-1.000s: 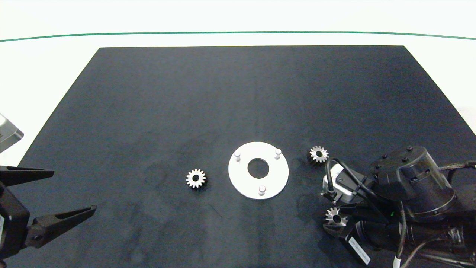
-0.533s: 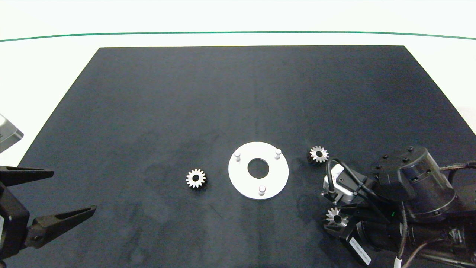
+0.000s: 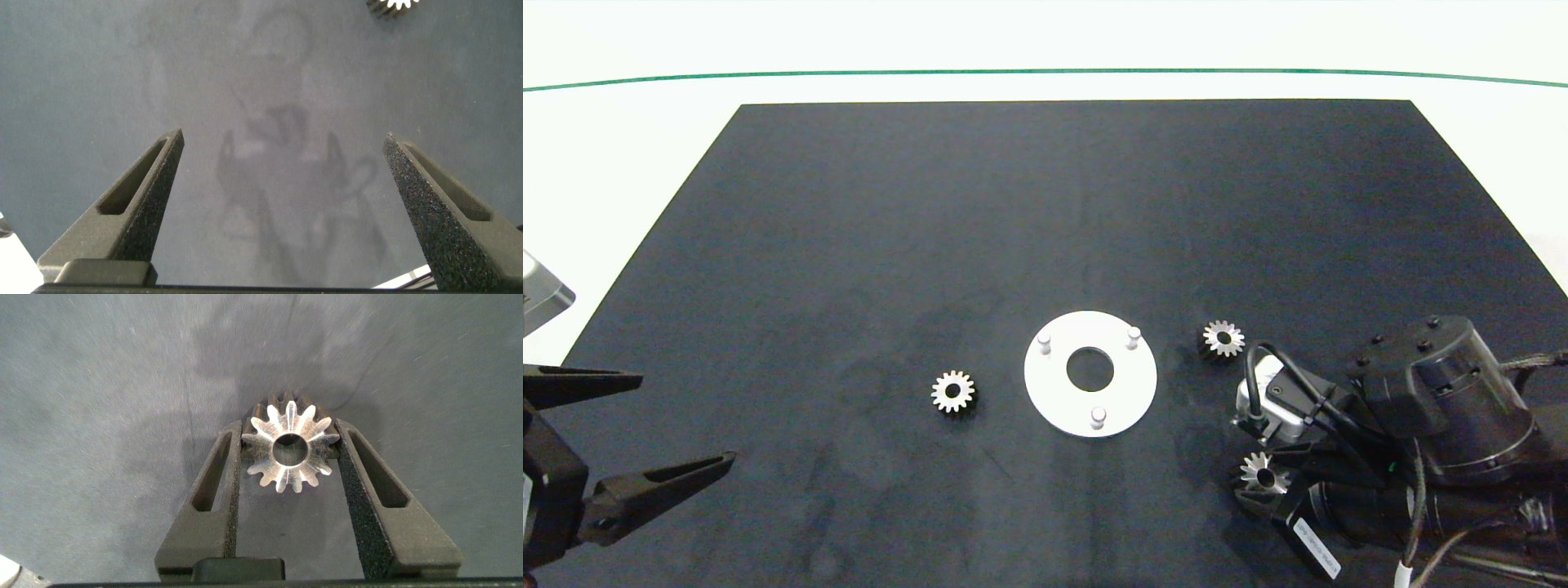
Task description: Install three planetary gears onto the carrier pins
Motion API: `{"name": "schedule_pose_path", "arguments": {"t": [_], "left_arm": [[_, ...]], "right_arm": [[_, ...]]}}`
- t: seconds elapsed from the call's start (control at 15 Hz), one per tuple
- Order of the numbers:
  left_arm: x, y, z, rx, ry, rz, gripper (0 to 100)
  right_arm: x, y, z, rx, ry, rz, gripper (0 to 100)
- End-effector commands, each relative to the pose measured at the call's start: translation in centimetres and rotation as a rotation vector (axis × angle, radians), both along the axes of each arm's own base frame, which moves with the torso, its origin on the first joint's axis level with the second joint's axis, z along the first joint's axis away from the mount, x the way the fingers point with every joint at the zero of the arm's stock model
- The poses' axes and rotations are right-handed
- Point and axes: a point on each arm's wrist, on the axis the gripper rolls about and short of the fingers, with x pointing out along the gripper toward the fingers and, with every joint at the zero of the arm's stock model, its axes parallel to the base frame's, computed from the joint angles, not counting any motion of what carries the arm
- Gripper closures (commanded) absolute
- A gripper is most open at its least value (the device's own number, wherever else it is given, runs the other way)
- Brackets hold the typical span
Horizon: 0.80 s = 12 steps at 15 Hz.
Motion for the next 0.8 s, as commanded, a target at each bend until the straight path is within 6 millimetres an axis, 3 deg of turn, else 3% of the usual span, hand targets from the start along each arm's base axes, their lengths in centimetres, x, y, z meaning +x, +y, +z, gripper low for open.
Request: {"name": "schedule_pose_path", "arguments": {"t": [0.07,0.27,0.6,0.8], "left_arm": [[-0.1,0.0,0.1,0.002,-0.003,0.0,0],[-0.6,0.1,0.4,-0.003,-0.03,0.001,0],[-1.7,0.3,1.2,-0.008,-0.084,0.001,0],[-2.2,0.4,1.5,-0.013,-0.108,0.001,0]], "right_arm": [[0.1,0.3,1.7,0.035,-0.044,0.006,96],[0.7,1.5,4.3,0.064,-0.073,0.028,96],[2.4,6.5,4.6,0.075,-0.078,0.117,96],[2.2,8.8,4.2,0.07,-0.07,0.172,96]]}}
